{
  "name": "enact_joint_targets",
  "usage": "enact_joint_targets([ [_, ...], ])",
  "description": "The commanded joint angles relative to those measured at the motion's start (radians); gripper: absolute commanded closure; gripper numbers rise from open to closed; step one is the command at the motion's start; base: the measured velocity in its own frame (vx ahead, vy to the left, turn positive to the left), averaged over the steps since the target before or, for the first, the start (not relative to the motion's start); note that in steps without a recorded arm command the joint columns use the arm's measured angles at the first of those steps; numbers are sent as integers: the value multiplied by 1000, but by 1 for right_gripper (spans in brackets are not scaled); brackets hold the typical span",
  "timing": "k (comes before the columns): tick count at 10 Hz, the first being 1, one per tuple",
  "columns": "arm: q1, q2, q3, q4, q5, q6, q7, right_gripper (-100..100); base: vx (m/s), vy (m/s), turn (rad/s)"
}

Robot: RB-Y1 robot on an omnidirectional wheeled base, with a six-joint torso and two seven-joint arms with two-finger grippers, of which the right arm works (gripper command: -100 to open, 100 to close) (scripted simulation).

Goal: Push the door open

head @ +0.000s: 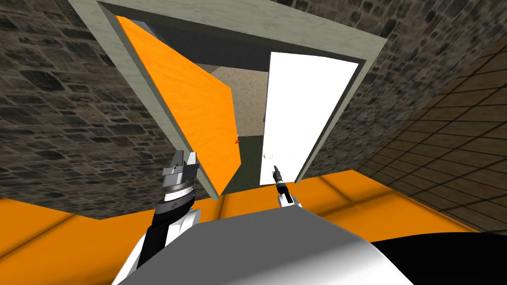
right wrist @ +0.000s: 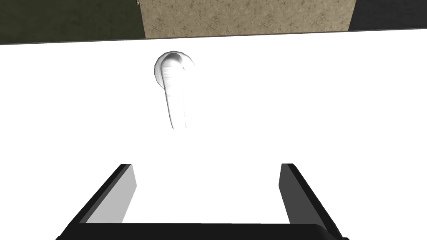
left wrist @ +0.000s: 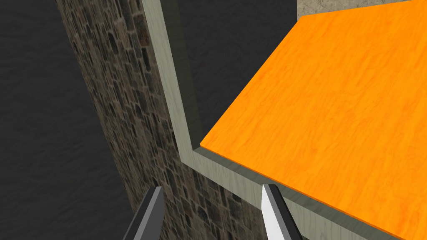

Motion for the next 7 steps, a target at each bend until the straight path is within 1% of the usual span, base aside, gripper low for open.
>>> enact_joint_targets([
  [1,-12,-2,-1,29,-1,-12,-2,-100,10,-42,50],
  [3,-30,-5,-2,81,-1,-25,-4,-100,7,-67,110],
  [7,-60,-9,-4,166,-1,-47,-8,-100,12,-95,95],
])
